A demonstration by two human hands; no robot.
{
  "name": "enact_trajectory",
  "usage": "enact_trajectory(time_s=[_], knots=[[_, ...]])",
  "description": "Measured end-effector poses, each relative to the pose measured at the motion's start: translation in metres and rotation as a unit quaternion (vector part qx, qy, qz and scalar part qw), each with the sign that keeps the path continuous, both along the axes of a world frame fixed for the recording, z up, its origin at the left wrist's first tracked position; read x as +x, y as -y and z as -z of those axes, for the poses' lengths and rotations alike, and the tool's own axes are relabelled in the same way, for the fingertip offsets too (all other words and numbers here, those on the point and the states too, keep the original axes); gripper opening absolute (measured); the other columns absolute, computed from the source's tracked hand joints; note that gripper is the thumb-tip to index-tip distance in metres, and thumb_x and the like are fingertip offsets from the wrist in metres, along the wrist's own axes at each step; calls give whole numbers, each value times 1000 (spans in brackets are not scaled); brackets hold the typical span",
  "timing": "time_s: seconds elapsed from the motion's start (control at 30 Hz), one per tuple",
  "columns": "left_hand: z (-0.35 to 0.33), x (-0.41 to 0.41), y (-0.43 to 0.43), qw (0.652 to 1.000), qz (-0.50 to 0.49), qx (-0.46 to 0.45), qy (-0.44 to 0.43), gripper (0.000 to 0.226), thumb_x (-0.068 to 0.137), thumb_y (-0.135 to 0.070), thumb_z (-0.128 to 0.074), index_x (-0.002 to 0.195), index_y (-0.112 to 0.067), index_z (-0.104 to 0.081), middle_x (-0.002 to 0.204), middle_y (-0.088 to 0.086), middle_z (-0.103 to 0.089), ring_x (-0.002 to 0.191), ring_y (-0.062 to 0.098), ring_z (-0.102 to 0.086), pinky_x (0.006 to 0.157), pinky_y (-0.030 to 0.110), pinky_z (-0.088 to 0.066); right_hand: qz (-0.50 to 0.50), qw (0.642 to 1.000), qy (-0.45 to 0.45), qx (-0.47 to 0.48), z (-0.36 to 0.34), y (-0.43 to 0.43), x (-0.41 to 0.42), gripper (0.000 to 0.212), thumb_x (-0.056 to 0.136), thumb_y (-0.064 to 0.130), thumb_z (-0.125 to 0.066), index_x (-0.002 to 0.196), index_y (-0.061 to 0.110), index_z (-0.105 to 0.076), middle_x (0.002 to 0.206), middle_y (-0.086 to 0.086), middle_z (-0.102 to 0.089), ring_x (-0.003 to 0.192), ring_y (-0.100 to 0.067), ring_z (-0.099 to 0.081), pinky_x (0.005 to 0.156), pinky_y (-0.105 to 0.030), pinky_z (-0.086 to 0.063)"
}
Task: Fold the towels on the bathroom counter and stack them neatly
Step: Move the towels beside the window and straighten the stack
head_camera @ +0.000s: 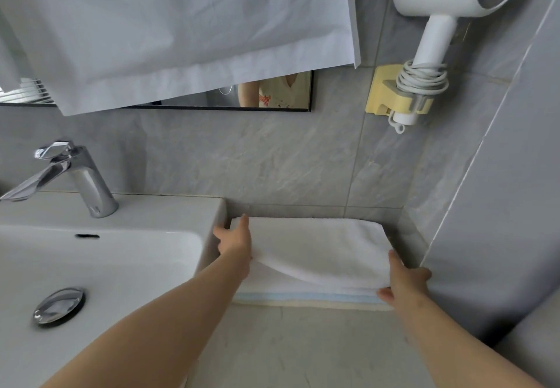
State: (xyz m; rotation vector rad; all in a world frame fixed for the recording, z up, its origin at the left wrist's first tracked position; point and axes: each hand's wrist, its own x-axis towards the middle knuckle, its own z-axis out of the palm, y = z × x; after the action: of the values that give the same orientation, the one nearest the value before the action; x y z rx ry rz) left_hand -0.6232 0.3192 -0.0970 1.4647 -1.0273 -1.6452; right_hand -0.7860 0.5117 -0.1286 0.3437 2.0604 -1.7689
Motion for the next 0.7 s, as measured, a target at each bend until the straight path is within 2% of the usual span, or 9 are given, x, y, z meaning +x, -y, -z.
enact_trajectory(time_s=[0.07, 0.17, 0.23, 0.33, 0.4, 0.43, 0.5, 0.57, 0.7], knots=[[-6, 2, 5, 999, -11, 37, -33, 62, 91, -41, -54, 142, -18, -27, 128, 12, -45, 106, 32, -49, 91, 46, -47, 40, 997, 19, -59, 2, 0, -5, 64, 88, 32, -63, 135, 12, -26, 140, -19, -35, 118, -38, -45, 85, -49, -52], [-10, 5, 12, 998, 34, 57, -17, 44, 91, -41, -55, 120, -9, -51, 105, 9, -53, 93, 29, -51, 93, 44, -48, 36, 996, 18, -81, 4, 2, -10, 66, 87, 23, -66, 138, 11, -28, 141, -16, -36, 121, -36, -45, 95, -48, -48], [-9, 8, 16, 995, 88, 36, 37, 34, 90, -38, -56, 94, -5, -62, 96, 11, -56, 90, 31, -53, 94, 43, -47, 18, 996, 14, -87, 4, 3, -13, 58, 87, 16, -65, 135, 5, -36, 137, -17, -43, 111, -33, -49, 91, -45, -49], [-4, 10, 22, 990, 95, -3, 104, 28, 90, -26, -57, 68, -10, -56, 82, 8, -54, 87, 30, -52, 93, 41, -48, -29, 997, -5, -72, 3, 6, -18, 35, 88, 5, -59, 122, -2, -51, 119, -20, -56, 94, -29, -51, 76, -39, -48], [-1, 11, 27, 988, 87, -18, 128, 24, 89, -22, -57, 70, -7, -57, 86, 10, -55, 87, 30, -53, 93, 42, -49, -62, 997, -33, -24, 1, 7, -19, 17, 86, 1, -58, 103, -2, -59, 111, -22, -60, 88, -29, -52, 71, -36, -47], [1, 10, 30, 986, 88, -25, 138, 21, 89, -21, -57, 79, -3, -60, 90, 12, -56, 89, 31, -54, 93, 43, -49, -75, 996, -43, -4, -1, 8, -20, 5, 84, 0, -58, 89, -1, -59, 109, -24, -61, 85, -30, -52, 71, -36, -45], [6, 11, 36, 982, 99, -33, 154, 25, 90, -14, -53, 108, 2, -59, 100, 18, -55, 91, 29, -52, 94, 42, -49, -94, 994, -49, 14, -5, 12, -22, 8, 82, 2, -61, 77, 3, -55, 105, -22, -61, 83, -31, -53, 75, -41, -47], [10, 10, 43, 978, 121, -40, 167, 33, 90, -7, -48, 122, 2, -53, 102, 17, -53, 90, 25, -48, 91, 42, -48, -110, 994, -29, 5, -10, 15, -27, 17, 84, 16, -67, 90, 3, -57, 106, -17, -59, 90, -31, -53, 85, -45, -48], [-1, 10, 43, 977, 131, -31, 168, 12, 88, -1, -47, 100, -2, -53, 78, 10, -47, 88, 28, -47, 86, 39, -47, -106, 994, 7, 4, -16, 19, -39, 41, 84, 29, -68, 111, 2, -56, 112, -14, -58, 97, -31, -53, 88, -43, -47]])
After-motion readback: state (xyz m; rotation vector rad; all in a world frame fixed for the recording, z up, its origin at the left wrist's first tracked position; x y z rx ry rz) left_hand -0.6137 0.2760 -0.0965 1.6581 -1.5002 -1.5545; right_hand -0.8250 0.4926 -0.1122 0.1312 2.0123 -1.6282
